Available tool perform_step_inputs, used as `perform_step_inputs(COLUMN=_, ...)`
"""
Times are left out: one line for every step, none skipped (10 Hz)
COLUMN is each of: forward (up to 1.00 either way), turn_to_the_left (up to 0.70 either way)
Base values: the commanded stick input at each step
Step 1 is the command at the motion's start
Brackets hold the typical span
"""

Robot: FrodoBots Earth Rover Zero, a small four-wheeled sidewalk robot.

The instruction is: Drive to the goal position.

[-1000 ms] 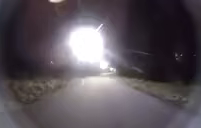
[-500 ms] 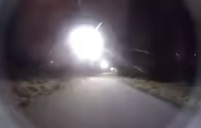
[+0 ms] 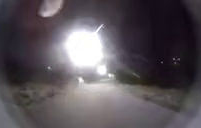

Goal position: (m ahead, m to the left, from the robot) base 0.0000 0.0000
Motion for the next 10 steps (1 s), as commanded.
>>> perform_step_inputs(forward=1.0, turn_to_the_left=0.04)
perform_step_inputs(forward=1.0, turn_to_the_left=0.04)
perform_step_inputs(forward=1.0, turn_to_the_left=0.04)
perform_step_inputs(forward=1.0, turn_to_the_left=0.04)
perform_step_inputs(forward=1.0, turn_to_the_left=0.03)
perform_step_inputs(forward=1.0, turn_to_the_left=0.03)
perform_step_inputs(forward=1.0, turn_to_the_left=0.03)
perform_step_inputs(forward=1.0, turn_to_the_left=0.03)
perform_step_inputs(forward=1.0, turn_to_the_left=0.03)
perform_step_inputs(forward=1.0, turn_to_the_left=0.03)
